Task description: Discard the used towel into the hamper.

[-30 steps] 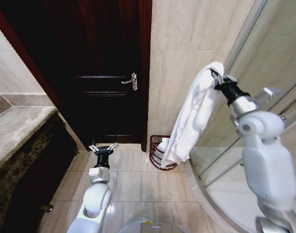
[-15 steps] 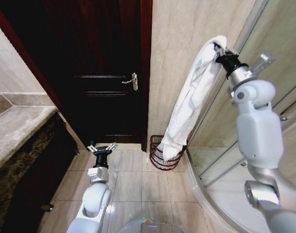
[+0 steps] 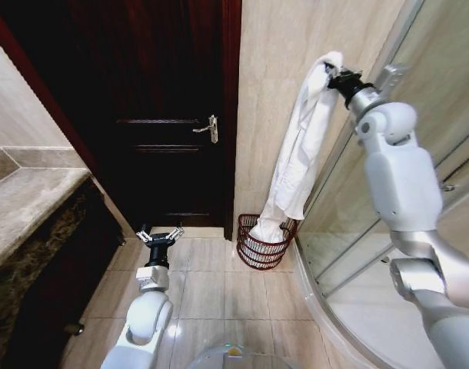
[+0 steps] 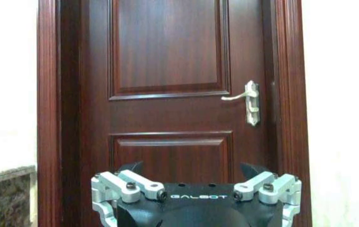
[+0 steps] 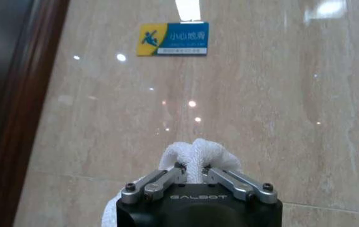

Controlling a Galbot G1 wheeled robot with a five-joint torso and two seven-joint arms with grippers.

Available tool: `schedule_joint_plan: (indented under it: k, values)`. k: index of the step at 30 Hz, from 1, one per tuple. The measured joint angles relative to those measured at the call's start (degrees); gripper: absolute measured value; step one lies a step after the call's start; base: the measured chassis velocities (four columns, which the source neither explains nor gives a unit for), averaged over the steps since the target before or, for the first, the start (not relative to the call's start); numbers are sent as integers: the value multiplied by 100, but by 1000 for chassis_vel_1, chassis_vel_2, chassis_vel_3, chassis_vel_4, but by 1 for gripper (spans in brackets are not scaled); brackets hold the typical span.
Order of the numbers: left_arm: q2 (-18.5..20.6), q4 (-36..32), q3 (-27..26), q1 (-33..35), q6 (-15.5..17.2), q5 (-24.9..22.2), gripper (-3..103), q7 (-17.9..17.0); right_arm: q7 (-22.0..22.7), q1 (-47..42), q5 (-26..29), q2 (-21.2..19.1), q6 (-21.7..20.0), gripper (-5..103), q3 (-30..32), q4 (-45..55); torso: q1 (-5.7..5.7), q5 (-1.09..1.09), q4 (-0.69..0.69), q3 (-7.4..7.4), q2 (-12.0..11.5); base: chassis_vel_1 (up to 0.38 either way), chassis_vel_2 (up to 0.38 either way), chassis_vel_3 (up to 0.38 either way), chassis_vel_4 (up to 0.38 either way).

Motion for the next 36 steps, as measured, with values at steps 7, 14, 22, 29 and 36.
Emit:
schedule_joint_plan:
  k: [7, 14, 22, 29, 36]
  values:
    - [1, -10, -3, -7, 3, -84, 100, 1, 85, 431, -124, 186, -80, 5, -20, -195, -2, -4, 0, -2, 0, 0, 0, 0, 0]
    - [1, -8, 25, 26, -31, -89, 100, 1, 100, 495, -249, 201, -264, 5, -18, -139, -1, -2, 0, -1, 0, 0, 0, 0, 0]
    - [-12, 49, 76, 13, -81, -89, 100, -10, 91, -191, -450, 351, -149, 5, -41, -169, -1, 0, -1, -1, 0, 0, 0, 0, 0]
    - [-18, 108, 125, -23, -87, -83, 100, -14, 57, -857, -916, 704, 392, 5, 62, -720, -2, -2, -1, -2, 0, 0, 0, 0, 0]
    - [-16, 142, 136, -7, -100, -73, 100, -13, -25, -1440, -1386, 985, 870, 5, 327, -1261, -2, -2, -1, -2, 1, 0, 0, 0, 0]
